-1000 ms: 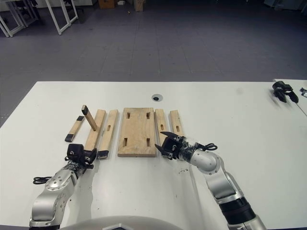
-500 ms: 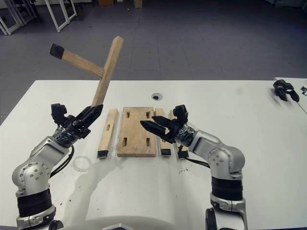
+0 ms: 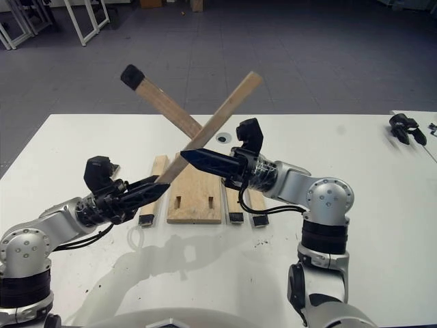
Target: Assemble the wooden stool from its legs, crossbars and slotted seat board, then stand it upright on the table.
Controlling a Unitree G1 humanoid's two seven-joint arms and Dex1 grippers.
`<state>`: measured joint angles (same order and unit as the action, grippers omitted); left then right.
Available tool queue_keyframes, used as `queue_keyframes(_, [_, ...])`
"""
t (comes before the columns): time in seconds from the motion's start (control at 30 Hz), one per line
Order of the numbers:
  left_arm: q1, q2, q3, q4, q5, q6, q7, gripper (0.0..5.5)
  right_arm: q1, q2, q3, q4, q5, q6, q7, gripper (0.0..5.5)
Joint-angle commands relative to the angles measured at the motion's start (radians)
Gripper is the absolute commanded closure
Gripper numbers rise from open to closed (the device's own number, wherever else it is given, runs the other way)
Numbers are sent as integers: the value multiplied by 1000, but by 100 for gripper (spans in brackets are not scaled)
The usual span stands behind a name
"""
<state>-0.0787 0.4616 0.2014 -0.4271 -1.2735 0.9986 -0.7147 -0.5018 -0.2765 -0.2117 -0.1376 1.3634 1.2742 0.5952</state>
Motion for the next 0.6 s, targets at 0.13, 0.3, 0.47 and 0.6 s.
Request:
queue_keyframes(0.13, [13, 56, -18, -1, 29, -14, -46, 344, -17, -49, 42, -43, 24, 2, 32, 191])
queue_keyframes(0.3, [9, 81, -17, 4, 35, -22, -68, 344, -26, -84, 72, -59, 2, -21, 70, 280])
queue_keyframes(0.47, [8, 83, -15, -11, 23, -33, -72, 344, -29, -117, 109, -77, -42, -54, 111, 348])
queue_keyframes(0.6, [-4, 82, -7, -12, 27, -51, -78, 308, -42, -144, 127, -70, -79, -81, 155, 348])
